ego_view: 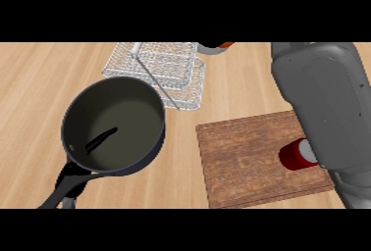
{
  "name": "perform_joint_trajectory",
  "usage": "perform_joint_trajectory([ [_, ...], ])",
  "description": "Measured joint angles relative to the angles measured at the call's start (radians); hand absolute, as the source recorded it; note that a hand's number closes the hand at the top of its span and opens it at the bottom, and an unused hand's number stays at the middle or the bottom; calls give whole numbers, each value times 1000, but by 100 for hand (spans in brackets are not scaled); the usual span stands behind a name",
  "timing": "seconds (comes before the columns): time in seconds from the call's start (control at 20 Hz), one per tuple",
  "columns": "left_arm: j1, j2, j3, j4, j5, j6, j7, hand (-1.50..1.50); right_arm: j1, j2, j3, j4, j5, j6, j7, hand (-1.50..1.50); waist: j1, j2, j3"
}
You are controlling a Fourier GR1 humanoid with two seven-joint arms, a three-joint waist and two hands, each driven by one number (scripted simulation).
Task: Pick the squash from the cutting board and place it in the tiered basket
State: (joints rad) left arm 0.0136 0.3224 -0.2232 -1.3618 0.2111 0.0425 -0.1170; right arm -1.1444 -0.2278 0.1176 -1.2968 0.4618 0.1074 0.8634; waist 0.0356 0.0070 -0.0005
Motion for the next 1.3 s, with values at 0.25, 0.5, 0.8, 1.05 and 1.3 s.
perform_joint_trajectory([
  [0.25,-14,-6,-2,8,-6,-8,-4,0,-154,61,-37,207,10,-43,-12,150,14,7,0],
  [0.5,-26,-8,-1,11,-6,-19,-2,0,-269,120,-55,408,22,-78,-61,150,24,12,0],
  [0.8,-36,-15,3,19,-4,-29,-11,0,-353,174,-84,618,31,-136,-154,150,37,20,-1],
  [1.05,-47,-23,1,27,-11,-30,-16,0,-399,212,-91,748,21,-201,-212,150,49,24,-2],
  [1.3,-57,-28,-3,25,-19,-28,-8,0,-429,223,-125,838,-37,-247,-274,150,63,28,-2],
])
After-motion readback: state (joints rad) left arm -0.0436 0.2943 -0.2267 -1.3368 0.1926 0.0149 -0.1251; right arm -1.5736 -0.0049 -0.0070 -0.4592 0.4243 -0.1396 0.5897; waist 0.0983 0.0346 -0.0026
